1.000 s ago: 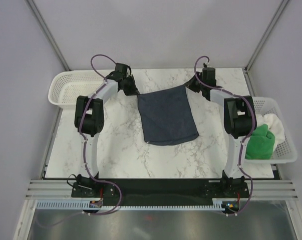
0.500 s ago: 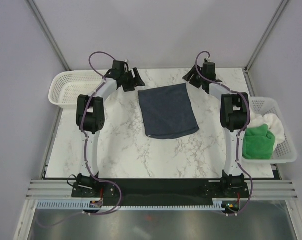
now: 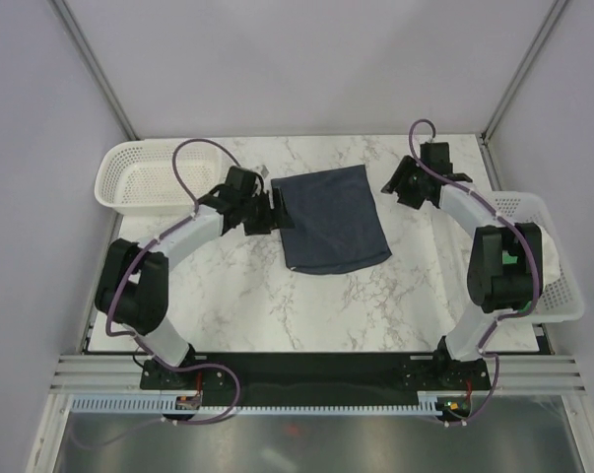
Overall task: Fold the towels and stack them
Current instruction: Fold the towel
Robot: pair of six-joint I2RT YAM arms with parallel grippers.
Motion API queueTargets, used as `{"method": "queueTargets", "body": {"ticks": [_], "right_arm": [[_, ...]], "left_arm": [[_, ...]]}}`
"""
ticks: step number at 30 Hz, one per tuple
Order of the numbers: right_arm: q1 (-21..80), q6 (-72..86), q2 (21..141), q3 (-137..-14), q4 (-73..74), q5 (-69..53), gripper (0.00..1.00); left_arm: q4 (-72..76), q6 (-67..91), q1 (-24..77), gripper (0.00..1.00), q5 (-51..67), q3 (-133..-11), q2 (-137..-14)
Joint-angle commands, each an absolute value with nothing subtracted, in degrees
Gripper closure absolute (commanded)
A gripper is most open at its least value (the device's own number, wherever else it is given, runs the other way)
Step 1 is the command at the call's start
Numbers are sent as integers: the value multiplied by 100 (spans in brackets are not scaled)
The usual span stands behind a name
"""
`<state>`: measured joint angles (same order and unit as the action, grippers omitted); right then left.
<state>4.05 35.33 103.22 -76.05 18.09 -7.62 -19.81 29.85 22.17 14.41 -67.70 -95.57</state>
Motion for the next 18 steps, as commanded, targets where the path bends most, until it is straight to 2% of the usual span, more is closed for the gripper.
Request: {"method": "queueTargets", "body": {"ticks": [1,9,13,18], "right_arm": [[475,3621,9758,-6655,2144,-677,37],[536,3796,8992,-4941,1188,-1098,38],[562,3858,8614,-4606,897,-1046,38],[562,3762,8569,-4561,870,-1011,38]], "left_arm": [[-1434,3462,2495,21,1265,-5813,-9238],[-150,3489,3093,21,1213,-4843,-9193],[543,3708,3182,20,1195,-4370,-9290],[1405,3955,3313,22,1739,-4289,-9580]]}}
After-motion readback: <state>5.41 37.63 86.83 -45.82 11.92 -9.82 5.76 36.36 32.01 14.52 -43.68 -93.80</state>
